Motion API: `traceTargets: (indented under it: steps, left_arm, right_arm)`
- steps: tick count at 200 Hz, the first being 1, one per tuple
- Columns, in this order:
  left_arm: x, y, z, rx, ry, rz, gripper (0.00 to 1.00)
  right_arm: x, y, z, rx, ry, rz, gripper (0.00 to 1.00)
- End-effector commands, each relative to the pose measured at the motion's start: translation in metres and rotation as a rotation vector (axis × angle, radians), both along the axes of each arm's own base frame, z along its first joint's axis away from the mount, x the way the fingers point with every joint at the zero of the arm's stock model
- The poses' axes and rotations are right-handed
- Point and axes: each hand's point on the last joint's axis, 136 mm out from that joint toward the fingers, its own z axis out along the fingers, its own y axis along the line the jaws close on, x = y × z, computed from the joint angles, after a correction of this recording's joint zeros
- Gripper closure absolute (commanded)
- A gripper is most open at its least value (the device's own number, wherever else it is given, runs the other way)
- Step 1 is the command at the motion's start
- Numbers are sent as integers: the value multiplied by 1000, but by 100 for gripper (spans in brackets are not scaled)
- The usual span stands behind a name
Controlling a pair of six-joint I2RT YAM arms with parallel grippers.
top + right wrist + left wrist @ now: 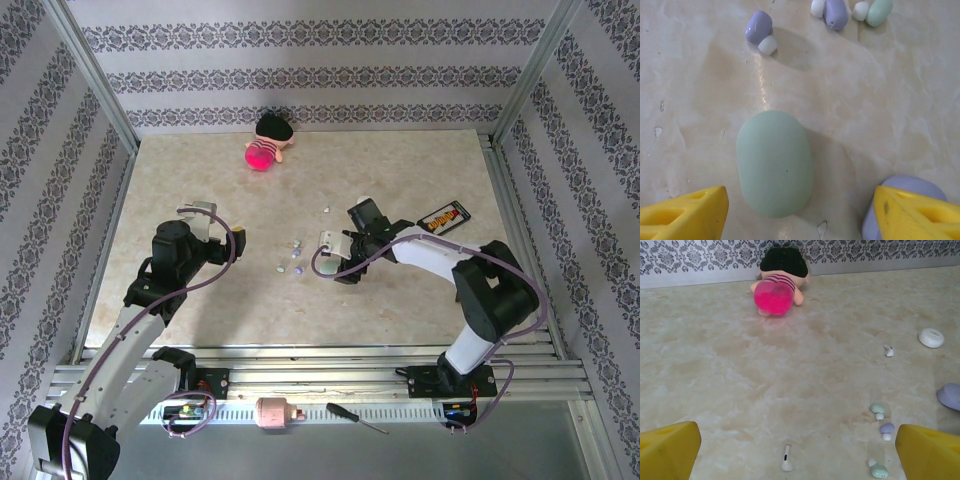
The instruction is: Insert the wireless bluetooth earbuds into the charging case
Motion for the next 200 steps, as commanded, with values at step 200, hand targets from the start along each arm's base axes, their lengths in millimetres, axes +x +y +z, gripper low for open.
traceTargets:
  steps: [200]
  left_arm:
    - [-1, -2, -13, -12, 23, 3, 1]
  right_arm:
    - [-7, 10, -20, -76, 113, 111, 64]
